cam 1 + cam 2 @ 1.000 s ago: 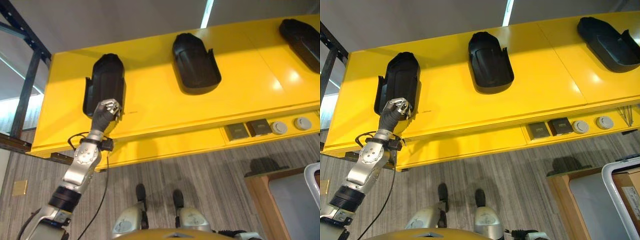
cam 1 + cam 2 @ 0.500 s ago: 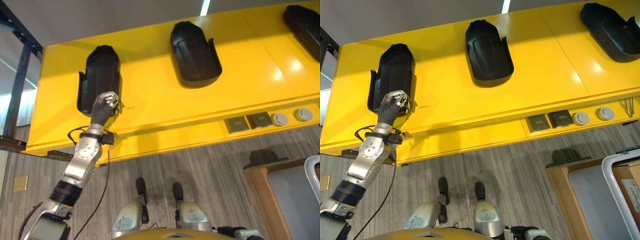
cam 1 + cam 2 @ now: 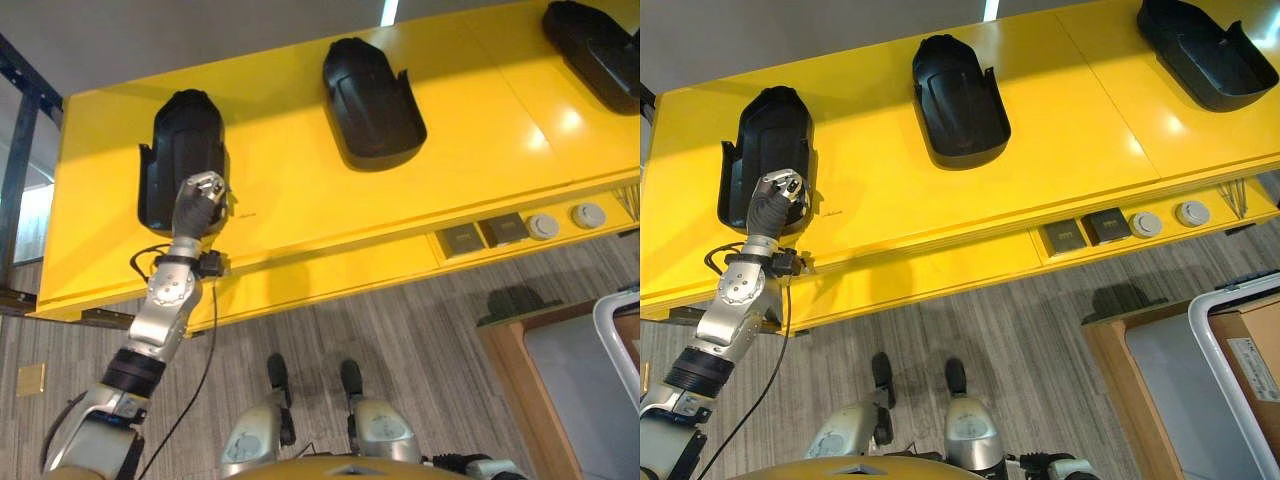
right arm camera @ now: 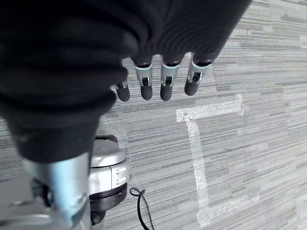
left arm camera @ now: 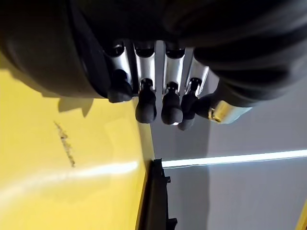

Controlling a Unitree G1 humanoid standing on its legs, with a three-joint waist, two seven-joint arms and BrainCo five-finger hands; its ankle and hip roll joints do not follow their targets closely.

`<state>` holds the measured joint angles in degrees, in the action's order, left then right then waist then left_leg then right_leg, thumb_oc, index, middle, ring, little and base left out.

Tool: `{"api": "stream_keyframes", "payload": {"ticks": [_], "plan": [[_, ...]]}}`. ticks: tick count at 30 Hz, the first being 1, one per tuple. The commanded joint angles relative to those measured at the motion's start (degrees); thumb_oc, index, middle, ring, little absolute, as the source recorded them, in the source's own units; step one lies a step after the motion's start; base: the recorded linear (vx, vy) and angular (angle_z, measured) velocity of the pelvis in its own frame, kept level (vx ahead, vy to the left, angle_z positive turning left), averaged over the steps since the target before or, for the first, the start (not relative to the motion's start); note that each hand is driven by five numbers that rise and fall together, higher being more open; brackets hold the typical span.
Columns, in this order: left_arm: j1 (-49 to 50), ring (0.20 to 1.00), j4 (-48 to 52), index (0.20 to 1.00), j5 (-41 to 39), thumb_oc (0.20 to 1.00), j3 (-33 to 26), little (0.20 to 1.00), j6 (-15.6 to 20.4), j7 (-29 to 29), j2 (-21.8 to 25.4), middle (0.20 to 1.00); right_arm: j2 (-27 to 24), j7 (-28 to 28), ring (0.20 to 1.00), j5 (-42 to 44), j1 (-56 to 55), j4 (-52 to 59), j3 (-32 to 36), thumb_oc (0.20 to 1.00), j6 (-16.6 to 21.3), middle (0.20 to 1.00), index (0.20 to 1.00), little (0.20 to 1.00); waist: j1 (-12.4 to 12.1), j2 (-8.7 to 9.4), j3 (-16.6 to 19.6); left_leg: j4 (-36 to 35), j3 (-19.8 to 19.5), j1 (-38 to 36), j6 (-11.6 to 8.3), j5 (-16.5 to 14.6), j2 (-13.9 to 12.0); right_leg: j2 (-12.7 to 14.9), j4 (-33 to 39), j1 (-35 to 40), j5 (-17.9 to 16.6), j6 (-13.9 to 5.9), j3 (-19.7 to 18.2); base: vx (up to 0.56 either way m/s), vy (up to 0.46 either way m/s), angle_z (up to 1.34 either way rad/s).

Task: Move parts from the plastic box to the shelf.

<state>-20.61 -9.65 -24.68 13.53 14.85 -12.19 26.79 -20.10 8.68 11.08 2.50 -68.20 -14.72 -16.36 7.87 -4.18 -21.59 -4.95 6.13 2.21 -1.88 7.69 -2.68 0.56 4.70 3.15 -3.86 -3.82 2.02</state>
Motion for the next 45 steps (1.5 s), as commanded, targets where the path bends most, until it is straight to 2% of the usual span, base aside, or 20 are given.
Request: {"api": "stream_keyframes", "payload": {"ticks": [1, 3, 5, 8, 11, 16, 18, 23, 30, 34, 45], "plan": [[-3.6, 0.200, -2.1, 0.200, -0.1, 0.200, -1.5, 0.200, 3.3, -0.7, -0.5, 0.200, 1.7, 0.0, 1.000, -0.3, -1.7, 0.5, -1.9, 1.000, -0.7, 1.000, 1.000, 1.000, 0.3, 2.13, 0.2, -0.1, 1.4, -2.5, 0.14, -4.7, -0.2, 0.5, -0.7, -3.4, 0.6, 0.52, -0.9, 0.00, 0.000, 0.00], [-4.2, 0.200, -2.7, 0.200, -0.2, 0.200, -1.6, 0.200, 4.5, -1.2, -0.1, 0.200, 1.7, 0.2, 1.000, -0.6, -1.7, 0.2, -1.9, 1.000, -0.3, 1.000, 1.000, 1.000, 0.4, 2.16, 0.1, -0.1, 1.4, -2.6, 0.10, -4.7, -0.2, 0.5, -0.7, -3.4, 0.6, 0.45, -1.0, 0.00, 0.000, 0.00], [-5.3, 0.200, -1.9, 0.200, -1.9, 0.200, -2.2, 0.200, 7.8, -1.2, 0.6, 0.200, 1.6, 0.2, 1.000, -0.5, -1.7, -0.4, -2.2, 1.000, 0.3, 1.000, 1.000, 1.000, 0.4, 2.25, 0.1, -0.1, 1.5, -2.6, 0.07, -4.7, -0.2, 0.5, -0.6, -3.3, 0.6, 0.42, -1.1, 0.00, 0.000, 0.00], [-4.5, 0.200, 6.4, 0.200, -1.1, 0.200, -4.3, 0.200, 11.4, -0.2, 0.7, 0.200, 1.9, 0.5, 1.000, -0.9, -1.7, -1.1, -1.6, 1.000, 0.6, 1.000, 1.000, 1.000, -0.3, 2.14, 0.0, -0.1, 1.0, -2.9, 0.08, -4.8, -0.3, 0.5, -0.5, -2.9, 0.8, 0.57, -0.9, 0.00, 0.000, 0.00], [-2.8, 0.200, 12.5, 0.200, 2.4, 0.200, -5.8, 0.200, 10.3, -0.2, 0.3, 0.200, 2.4, 0.3, 1.000, -0.6, -1.8, -1.4, -1.0, 1.000, 0.6, 1.000, 1.000, 1.000, -1.2, 2.01, 0.1, -0.1, 0.3, -3.0, 0.08, -4.9, -0.2, 0.6, -0.4, -2.3, 0.9, 0.60, -0.3, 0.01, -0.015, 0.04], [4.4, 0.200, 20.4, 0.200, 3.4, 0.200, -6.0, 0.200, 1.3, 1.1, 0.1, 0.200, 3.1, -0.9, 1.000, 1.6, -1.1, -0.4, -0.7, 1.000, -0.4, 1.000, 1.000, 1.000, -3.6, 1.00, 0.1, -0.1, -1.3, -2.1, -0.32, -4.7, 0.3, 1.0, 0.0, -1.9, 1.3, 0.74, 1.7, -0.04, -0.002, 0.12], [6.0, 0.200, 19.9, 0.200, 1.8, 0.200, -5.7, 0.200, 0.6, 1.1, -0.3, 0.200, 3.0, -1.1, 1.000, 2.0, -0.9, -0.4, -0.6, 1.000, -0.5, 1.000, 1.000, 1.000, -3.9, 0.75, -0.1, -0.1, -1.4, -1.9, -0.43, -4.7, 0.4, 1.1, 0.0, -1.9, 1.4, 0.73, 1.9, -0.06, 0.023, 0.06], [11.6, 0.200, 15.4, 0.200, 1.8, 0.200, -4.2, 0.200, 2.6, -0.8, -0.8, 0.200, 2.1, -1.4, 1.000, 2.7, -0.2, -0.5, 0.4, 1.000, -0.5, 1.000, 1.000, 1.000, -4.8, -0.08, -1.0, -0.1, -1.3, -1.1, -0.58, -4.3, 0.7, 1.4, -0.1, -2.2, 1.5, 0.74, 2.7, -0.06, 0.043, 0.03], [10.1, 0.200, 10.0, 0.200, 1.4, 0.200, -2.7, 0.200, 5.4, -3.8, -0.7, 0.200, 1.8, -1.5, 1.000, 2.8, 0.0, -0.6, 0.2, 1.000, -0.2, 1.000, 1.000, 1.000, -4.3, 0.05, -1.9, -0.1, -0.8, -0.4, -0.55, -3.9, 0.6, 1.3, -0.2, -3.1, 1.3, 0.62, 2.4, -0.02, 0.009, 0.03], [6.6, 0.200, 6.9, 0.200, 1.9, 0.200, -1.8, 0.200, 5.6, -4.4, -0.7, 0.200, 1.9, -1.2, 1.000, 1.7, 0.1, -0.5, -0.4, 1.000, 0.0, 1.000, 1.000, 1.000, -3.3, 0.49, -2.0, -0.1, -0.2, -0.4, -0.47, -3.8, 0.3, 1.1, -0.4, -3.5, 1.0, 0.54, 1.6, 0.00, 0.000, 0.00], [-1.4, 0.200, 1.4, 0.200, 1.0, 0.200, -1.5, 0.200, 2.6, -5.1, -0.1, 0.200, 1.7, -0.6, 1.000, 0.1, -0.3, 1.3, -1.7, 1.000, -0.8, 1.000, 1.000, 1.000, -0.9, 1.63, -2.1, -0.1, 1.0, -1.0, -0.15, -4.0, -0.4, 0.4, -1.2, -4.4, 0.9, 0.60, -0.4, 0.02, -0.003, -0.05]]}}
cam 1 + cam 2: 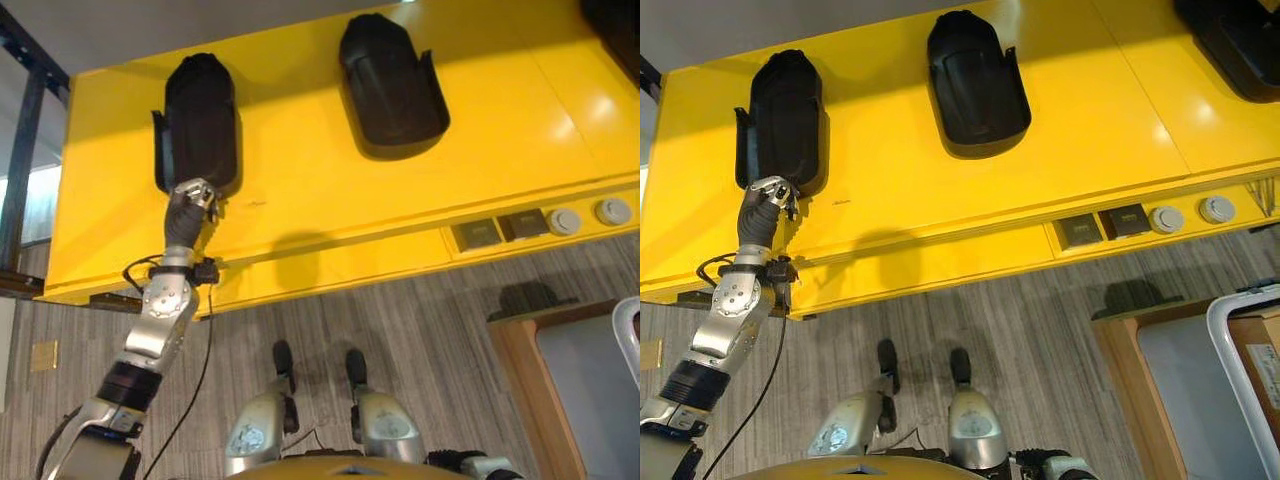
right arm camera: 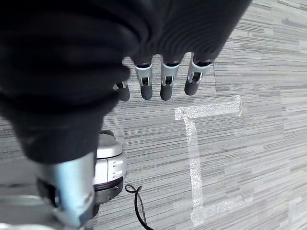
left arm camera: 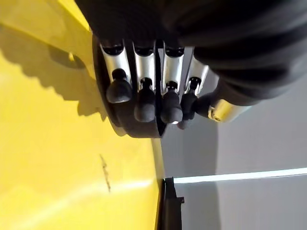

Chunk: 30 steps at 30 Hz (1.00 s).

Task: Move parts from the plastic box to the shelf.

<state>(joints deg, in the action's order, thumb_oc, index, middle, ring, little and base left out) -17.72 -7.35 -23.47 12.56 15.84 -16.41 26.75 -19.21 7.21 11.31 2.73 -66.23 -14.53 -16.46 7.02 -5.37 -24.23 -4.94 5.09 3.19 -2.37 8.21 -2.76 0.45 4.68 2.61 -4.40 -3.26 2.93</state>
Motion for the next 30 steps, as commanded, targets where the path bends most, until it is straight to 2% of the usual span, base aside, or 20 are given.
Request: {"api": "stream_keyframes", "payload": {"ticks": [1, 6, 9, 10, 11, 12, 15, 16, 20, 21, 22, 24, 25, 26, 27, 29, 30], "plan": [[-4.7, 0.200, -1.7, 0.200, -0.4, 0.200, -0.6, 0.200, 1.8, -1.0, -0.1, 0.200, 0.9, 0.9, 1.000, -0.2, -0.6, -0.4, -2.0, 1.000, -0.8, 1.000, 1.000, 1.000, 0.1, 2.92, 0.5, -0.1, 2.2, -2.0, 0.31, -4.5, -0.4, 0.5, -1.2, -3.9, 1.4, 0.07, -1.5, 0.01, -0.006, -0.11], [-4.9, 0.200, -1.5, 0.200, -1.0, 0.200, -0.9, 0.200, 2.2, 0.0, 0.0, 0.200, 1.1, 0.7, 1.000, -0.2, -0.8, -0.8, -2.0, 1.000, -0.4, 1.000, 1.000, 1.000, 0.1, 3.06, 0.7, -0.1, 2.0, -2.5, 0.28, -4.7, -0.4, 0.4, -1.2, -3.5, 1.6, 0.10, -1.7, 0.00, -0.009, -0.04], [-2.0, 0.200, 1.1, 0.200, -1.1, 0.200, -1.1, 0.200, 1.6, 0.3, -0.5, 0.200, 1.5, 0.9, 1.000, -0.3, -1.3, -0.8, -1.2, 1.000, -0.4, 1.000, 1.000, 1.000, -0.7, 3.03, 1.8, -0.1, 1.6, -3.2, 0.14, -4.9, -0.2, 0.4, -0.8, -2.2, 1.8, 0.05, -1.1, -0.01, -0.015, 0.03], [-0.7, 0.373, 1.8, 0.373, -0.9, 0.373, -1.2, 0.373, 1.9, 0.8, -1.0, 0.373, 1.7, 0.8, 1.000, -0.1, -1.5, -0.9, -1.3, 1.000, -0.4, 1.000, 1.000, 1.000, -1.0, 2.99, 2.2, -0.1, 1.5, -3.4, 0.10, -5.0, -0.1, 0.4, -0.5, -1.8, 1.8, 0.06, -0.8, -0.02, -0.011, 0.03], [0.8, 0.937, 2.8, 0.937, 1.6, 0.937, -1.4, 0.937, 1.7, 0.4, -1.2, 0.937, 1.7, 1.0, 1.000, -0.2, -1.6, -1.0, -0.9, 1.000, -0.3, 1.000, 1.000, 1.000, -1.4, 2.93, 2.8, -0.1, 1.4, -3.6, -0.02, -5.0, -0.1, 0.4, -0.4, -1.3, 1.9, 0.07, -0.6, 0.00, 0.000, 0.00], [2.2, 1.000, 3.7, 1.000, 3.7, 1.000, -1.4, 1.000, 1.8, -0.2, -1.2, 1.000, 1.8, 0.9, 1.000, -0.2, -1.6, -1.0, -0.6, 1.000, -0.3, 1.000, 1.000, 1.000, -1.8, 2.85, 3.2, -0.1, 1.4, -3.8, -0.10, -5.0, -0.1, 0.4, -0.4, -0.9, 2.0, 0.11, -0.3, -0.03, -0.009, 0.00], [5.4, 1.000, 5.3, 1.000, 3.0, 1.000, -1.5, 1.000, 3.1, -1.1, -1.6, 1.000, 2.1, 0.6, 1.000, 0.6, -1.6, -1.2, -0.3, 1.000, -0.3, 1.000, 1.000, 1.000, -2.8, 2.73, 4.6, -0.1, 1.2, -4.5, -0.21, -5.2, 0.0, 0.7, -0.1, 0.3, 2.2, 0.11, 0.7, -0.06, -0.004, 0.13], [9.7, 1.000, 6.0, 1.000, 4.1, 1.000, -1.9, 1.000, 5.1, -2.8, -2.1, 1.000, 2.7, 0.3, 1.000, 1.2, -1.8, -1.7, 0.1, 1.000, -0.4, 1.000, 1.000, 1.000, -4.2, 2.80, 6.9, -0.1, 1.1, -5.6, -0.17, -5.6, 0.3, 1.1, 0.2, 1.8, 2.3, 0.05, 1.9, -0.07, -0.005, 0.13], [13.3, 1.000, 4.8, 1.000, 7.1, 1.000, -1.9, 1.000, 7.2, -6.1, -1.7, 1.000, 3.4, 0.1, 1.000, 1.6, -1.4, -2.4, 0.0, 1.000, -0.5, 1.000, 1.000, 1.000, -5.7, 3.23, 9.2, -0.1, 0.9, -6.9, -0.15, -5.9, 0.5, 1.5, 0.3, 3.2, 2.2, -0.06, 3.2, -0.09, -0.009, 0.10], [14.9, 1.000, 4.2, 1.000, 11.8, 1.000, -1.8, 1.000, 7.2, -10.7, -1.2, 1.000, 3.6, -0.1, 1.000, 1.8, -0.9, -2.8, 0.1, 1.000, -0.5, 1.000, 1.000, 1.000, -6.5, 3.57, 10.2, 0.1, 0.6, -7.5, -0.04, -6.1, 0.6, 1.7, 0.3, 4.1, 2.3, -0.03, 3.7, -0.11, -0.014, 0.25], [15.6, 1.000, 2.8, 1.000, 12.3, 1.000, -1.8, 1.000, 7.4, -13.3, -0.9, 1.000, 3.7, -0.4, 1.000, 2.6, -0.4, -3.1, 0.2, 1.000, -0.6, 1.000, 1.000, 1.000, -6.9, 3.80, 10.9, 0.1, 0.2, -8.0, 0.03, -6.2, 0.8, 1.7, 0.3, 4.6, 2.3, 0.02, 3.9, -0.11, -0.017, 0.27], [18.4, 1.000, -5.4, 1.000, 8.8, 1.000, -2.1, 1.000, 5.5, -18.1, -1.6, 1.000, 3.4, -0.7, 1.000, 4.9, 1.3, -3.4, 0.5, 1.000, -2.0, 1.000, 1.000, 1.000, -8.2, 4.68, 12.6, 0.1, -0.9, -9.3, 0.38, -6.6, 1.4, 1.7, 0.3, 6.0, 2.4, -0.02, 4.1, -0.08, -0.029, 0.31], [18.6, 1.000, -6.5, 1.000, 8.3, 1.000, -2.1, 1.000, 4.3, -18.5, -1.8, 1.000, 3.4, -0.8, 1.000, 5.1, 1.5, -3.4, 0.5, 1.000, -2.1, 1.000, 1.000, 1.000, -8.3, 4.77, 12.8, 0.1, -1.0, -9.5, 0.42, -6.6, 1.4, 1.6, 0.3, 6.2, 2.4, -0.03, 4.1, -0.07, -0.044, 0.35], [19.3, 1.000, -12.9, 1.000, 7.4, 1.000, -1.8, 1.000, 3.9, -18.3, -3.3, 1.000, 3.8, -1.2, 1.000, 5.9, 2.0, -3.8, 0.3, 1.000, -2.4, 1.000, 1.000, 1.000, -8.6, 5.26, 13.1, 0.2, -1.4, -10.0, 0.58, -6.8, 1.6, 1.6, 0.2, 6.6, 2.4, 0.02, 4.3, -0.03, -0.026, 0.24], [19.3, 1.000, -12.9, 1.000, 7.4, 1.000, -1.8, 1.000, 3.9, -18.3, -3.3, 1.000, 3.7, -1.2, 1.000, 5.9, 2.0, -3.8, 0.3, 1.000, -2.4, 1.000, 1.000, 1.000, -8.6, 5.25, 13.1, 0.2, -1.4, -10.0, 0.58, -6.8, 1.6, 1.6, 0.2, 6.6, 2.4, 0.02, 4.3, -0.06, -0.044, 0.16], [21.6, 1.000, -26.7, 1.000, 10.0, 1.000, -1.0, 1.000, 3.3, -16.7, -7.4, 1.000, 4.7, -2.1, 1.000, 7.7, 3.1, -4.9, 0.1, 1.000, -3.0, 1.000, 1.000, 1.000, -9.5, 6.18, 13.9, 0.3, -2.2, -10.8, 1.06, -7.4, 2.0, 1.4, 0.0, 7.3, 2.6, 0.18, 4.5, -0.07, -0.030, 0.10], [22.4, 1.000, -31.4, 1.000, 6.2, 1.000, -0.8, 1.000, 3.0, -15.5, -9.0, 1.000, 4.9, -2.1, 1.000, 7.7, 3.4, -5.4, 0.6, 1.000, -3.0, 1.000, 1.000, 1.000, -9.7, 6.33, 14.0, 0.3, -2.5, -11.2, 1.29, -7.6, 2.1, 1.3, 0.0, 7.5, 2.7, 0.23, 4.4, -0.05, -0.004, 0.20]]}}
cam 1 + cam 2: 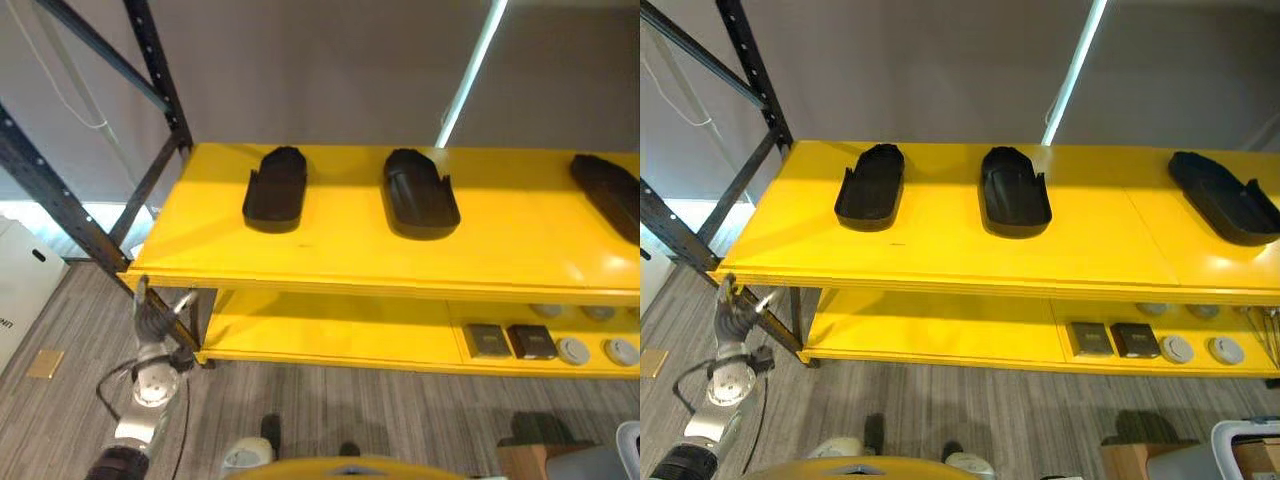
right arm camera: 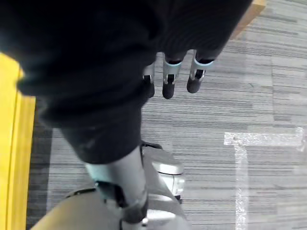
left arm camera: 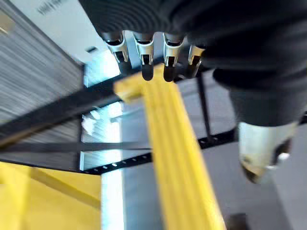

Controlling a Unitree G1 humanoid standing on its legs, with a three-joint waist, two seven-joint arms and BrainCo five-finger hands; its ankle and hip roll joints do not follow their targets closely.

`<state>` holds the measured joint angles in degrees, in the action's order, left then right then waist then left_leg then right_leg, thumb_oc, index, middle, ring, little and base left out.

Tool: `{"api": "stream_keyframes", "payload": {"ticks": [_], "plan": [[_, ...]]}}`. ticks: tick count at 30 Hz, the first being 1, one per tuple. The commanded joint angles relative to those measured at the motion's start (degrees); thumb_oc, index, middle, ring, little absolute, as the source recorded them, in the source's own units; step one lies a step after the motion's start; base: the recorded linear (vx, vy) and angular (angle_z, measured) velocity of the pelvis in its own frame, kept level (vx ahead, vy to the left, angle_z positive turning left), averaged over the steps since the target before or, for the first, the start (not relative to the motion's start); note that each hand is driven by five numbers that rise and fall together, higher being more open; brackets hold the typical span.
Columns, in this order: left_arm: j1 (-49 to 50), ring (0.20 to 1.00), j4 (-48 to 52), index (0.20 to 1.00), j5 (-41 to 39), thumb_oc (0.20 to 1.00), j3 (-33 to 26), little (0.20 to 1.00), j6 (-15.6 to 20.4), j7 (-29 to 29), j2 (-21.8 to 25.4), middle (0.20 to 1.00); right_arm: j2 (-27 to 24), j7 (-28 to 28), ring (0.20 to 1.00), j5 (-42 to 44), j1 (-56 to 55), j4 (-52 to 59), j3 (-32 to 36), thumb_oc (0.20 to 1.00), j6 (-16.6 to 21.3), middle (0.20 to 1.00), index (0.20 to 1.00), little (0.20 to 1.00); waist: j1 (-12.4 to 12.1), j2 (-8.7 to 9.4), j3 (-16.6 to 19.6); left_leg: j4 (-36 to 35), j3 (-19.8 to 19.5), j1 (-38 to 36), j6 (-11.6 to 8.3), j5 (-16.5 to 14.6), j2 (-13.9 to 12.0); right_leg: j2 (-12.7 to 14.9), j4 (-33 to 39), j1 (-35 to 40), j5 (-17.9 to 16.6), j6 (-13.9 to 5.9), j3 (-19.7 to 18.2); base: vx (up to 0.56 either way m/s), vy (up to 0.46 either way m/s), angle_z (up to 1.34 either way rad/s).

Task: Move parts from the plastic box to the shelf.

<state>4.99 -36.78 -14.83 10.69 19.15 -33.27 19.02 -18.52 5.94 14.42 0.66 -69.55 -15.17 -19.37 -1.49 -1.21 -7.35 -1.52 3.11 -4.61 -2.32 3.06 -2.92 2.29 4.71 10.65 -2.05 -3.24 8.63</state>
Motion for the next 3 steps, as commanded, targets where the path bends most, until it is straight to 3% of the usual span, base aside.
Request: {"api": "stream_keyframes", "payload": {"ticks": [1, 3], "plan": [[-0.2, 1.000, -2.8, 1.000, -4.0, 1.000, 1.1, 1.000, -0.9, 1.7, -1.6, 1.000, 4.3, -0.8, 1.000, 4.6, 5.5, -2.2, 1.4, 1.000, 0.0, 1.000, 1.000, 1.000, -1.2, 2.18, -2.8, -3.2, -0.6, -3.5, 1.27, -2.6, 2.3, -0.5, -0.1, -0.5, 0.4, 0.21, -1.3, -0.05, 0.017, 0.24], [0.6, 1.000, -10.2, 1.000, -6.5, 1.000, -0.9, 1.000, -1.2, 2.8, -4.5, 1.000, 4.5, -0.8, 1.000, 4.5, 5.6, -2.7, 1.9, 1.000, -0.1, 1.000, 1.000, 1.000, -1.3, 2.36, -2.6, -3.3, -0.8, -4.0, 1.55, -2.9, 2.5, -0.5, 0.0, -0.2, 0.5, 0.13, -1.3, -0.03, 0.021, 0.10]]}}
